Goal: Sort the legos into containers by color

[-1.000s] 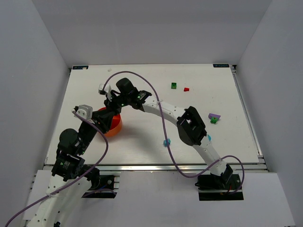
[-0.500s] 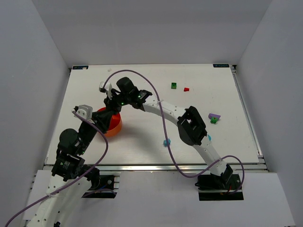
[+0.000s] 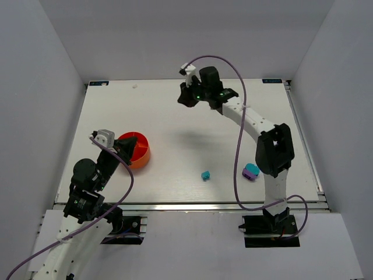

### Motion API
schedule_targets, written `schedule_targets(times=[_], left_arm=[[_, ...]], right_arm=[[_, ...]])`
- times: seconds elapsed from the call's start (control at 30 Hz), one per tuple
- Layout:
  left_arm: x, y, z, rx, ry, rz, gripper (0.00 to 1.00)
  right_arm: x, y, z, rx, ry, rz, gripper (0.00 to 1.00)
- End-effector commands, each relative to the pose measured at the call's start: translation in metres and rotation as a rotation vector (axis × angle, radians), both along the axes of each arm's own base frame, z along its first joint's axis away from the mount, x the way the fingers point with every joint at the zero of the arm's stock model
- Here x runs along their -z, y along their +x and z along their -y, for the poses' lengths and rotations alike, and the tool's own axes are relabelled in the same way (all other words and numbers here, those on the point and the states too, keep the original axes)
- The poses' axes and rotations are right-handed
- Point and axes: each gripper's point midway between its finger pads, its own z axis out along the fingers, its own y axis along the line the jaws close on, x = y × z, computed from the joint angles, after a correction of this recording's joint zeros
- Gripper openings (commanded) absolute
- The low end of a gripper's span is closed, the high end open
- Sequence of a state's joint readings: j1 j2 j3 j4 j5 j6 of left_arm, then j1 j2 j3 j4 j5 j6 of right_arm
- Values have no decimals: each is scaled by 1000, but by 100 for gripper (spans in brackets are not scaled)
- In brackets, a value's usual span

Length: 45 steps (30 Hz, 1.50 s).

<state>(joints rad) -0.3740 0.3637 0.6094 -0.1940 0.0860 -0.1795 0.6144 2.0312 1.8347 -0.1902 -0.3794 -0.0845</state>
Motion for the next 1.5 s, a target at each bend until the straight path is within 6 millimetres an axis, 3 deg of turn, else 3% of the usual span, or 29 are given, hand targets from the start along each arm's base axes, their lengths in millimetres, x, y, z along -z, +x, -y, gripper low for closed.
schedule_targets(times=[0.0, 0.03, 0.07, 0.1, 0.13, 0.2, 0.23, 0.3, 0.33, 0.5, 0.53, 0.63, 0.67, 0.83, 1.0, 1.1, 1.47], left_arm=[[1, 1, 4, 21, 9, 0, 15], [2, 1, 4, 21, 11, -3, 18], [1, 0, 4, 27, 10, 0, 20], [1, 0, 4, 27, 10, 0, 22], [1, 0, 5, 29, 10, 0, 25], [1, 0, 5, 31, 12, 1, 33], [0, -1, 5, 33, 10, 3, 35], [0, -1, 5, 34, 11, 4, 39], [0, -1, 6, 36, 11, 4, 40], [0, -1, 6, 38, 11, 6, 42], [0, -1, 6, 38, 11, 6, 42], [0, -1, 5, 36, 11, 4, 43], [0, -1, 6, 37, 13, 3, 43], [1, -1, 6, 39, 14, 2, 43], [3, 0, 6, 39, 19, -2, 43], [2, 0, 6, 36, 18, -2, 43], [5, 2, 6, 34, 24, -13, 43]], right_arm=[[6, 29, 49, 139, -57, 24, 23], [13, 33, 62, 163, -85, 14, 30], [20, 46, 84, 213, -108, 0, 46], [23, 58, 102, 258, -124, -7, 53], [40, 66, 125, 302, -161, -58, 58], [43, 79, 147, 353, -179, -85, 66], [57, 90, 172, 409, -200, -128, 66], [72, 92, 192, 484, -228, -190, 69], [80, 98, 212, 531, -239, -214, 69], [106, 108, 255, 647, -288, -269, 70], [109, 109, 247, 621, -296, -266, 70], [117, 113, 254, 565, -325, -247, 71], [111, 117, 255, 519, -296, -241, 71], [132, 114, 257, 324, -349, -213, 72], [157, 125, 275, 274, -429, -168, 71], [162, 128, 279, 230, -456, -137, 71], [180, 132, 270, 94, -513, -52, 67]])
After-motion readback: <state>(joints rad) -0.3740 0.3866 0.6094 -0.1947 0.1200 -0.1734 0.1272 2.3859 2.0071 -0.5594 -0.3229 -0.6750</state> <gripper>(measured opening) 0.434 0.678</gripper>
